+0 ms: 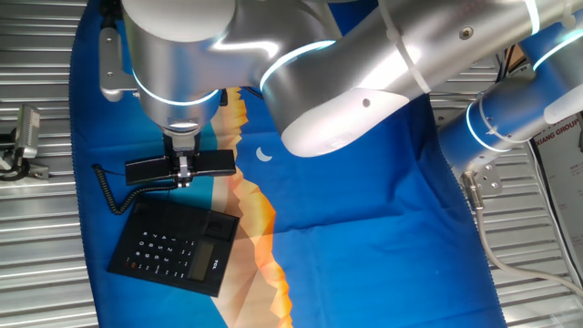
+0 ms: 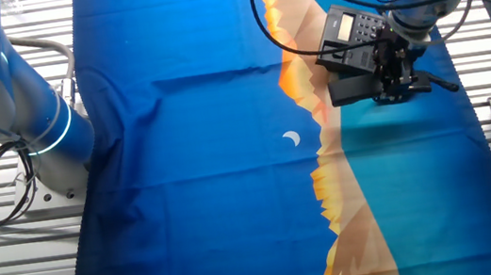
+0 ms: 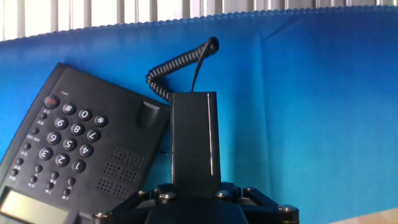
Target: Place the handset of the telephone on the corresponding phone cradle
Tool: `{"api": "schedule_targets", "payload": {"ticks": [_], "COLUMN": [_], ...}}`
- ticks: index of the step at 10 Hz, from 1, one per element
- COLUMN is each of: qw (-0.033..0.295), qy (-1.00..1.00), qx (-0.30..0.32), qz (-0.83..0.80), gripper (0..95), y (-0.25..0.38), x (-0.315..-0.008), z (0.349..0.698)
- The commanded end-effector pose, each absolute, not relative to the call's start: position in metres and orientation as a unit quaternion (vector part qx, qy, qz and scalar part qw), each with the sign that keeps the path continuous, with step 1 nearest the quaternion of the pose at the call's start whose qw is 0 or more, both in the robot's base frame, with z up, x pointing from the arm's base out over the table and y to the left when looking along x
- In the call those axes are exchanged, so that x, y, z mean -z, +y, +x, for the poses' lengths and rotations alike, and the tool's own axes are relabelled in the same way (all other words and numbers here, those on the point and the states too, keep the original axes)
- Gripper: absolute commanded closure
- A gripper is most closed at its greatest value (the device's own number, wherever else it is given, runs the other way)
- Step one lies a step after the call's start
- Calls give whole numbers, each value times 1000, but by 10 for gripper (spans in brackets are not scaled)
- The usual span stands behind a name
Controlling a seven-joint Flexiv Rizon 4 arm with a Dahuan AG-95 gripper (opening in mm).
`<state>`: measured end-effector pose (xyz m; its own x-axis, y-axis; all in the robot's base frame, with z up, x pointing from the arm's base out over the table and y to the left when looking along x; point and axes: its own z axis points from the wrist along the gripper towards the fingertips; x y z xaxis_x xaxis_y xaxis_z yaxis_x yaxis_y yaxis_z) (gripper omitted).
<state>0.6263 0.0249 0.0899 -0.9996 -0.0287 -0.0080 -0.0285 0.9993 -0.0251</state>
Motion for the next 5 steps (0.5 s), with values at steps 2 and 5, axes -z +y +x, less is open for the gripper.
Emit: {"api": "schedule_targets", "payload": {"ticks": [2, 5], "qw": [4, 5], "qy": [1000, 1000], "qx": [13, 9], "qz": [-11, -5], "gripper": [950, 950], "y": [25, 26], "x": [-90, -90], "z": [627, 627]}}
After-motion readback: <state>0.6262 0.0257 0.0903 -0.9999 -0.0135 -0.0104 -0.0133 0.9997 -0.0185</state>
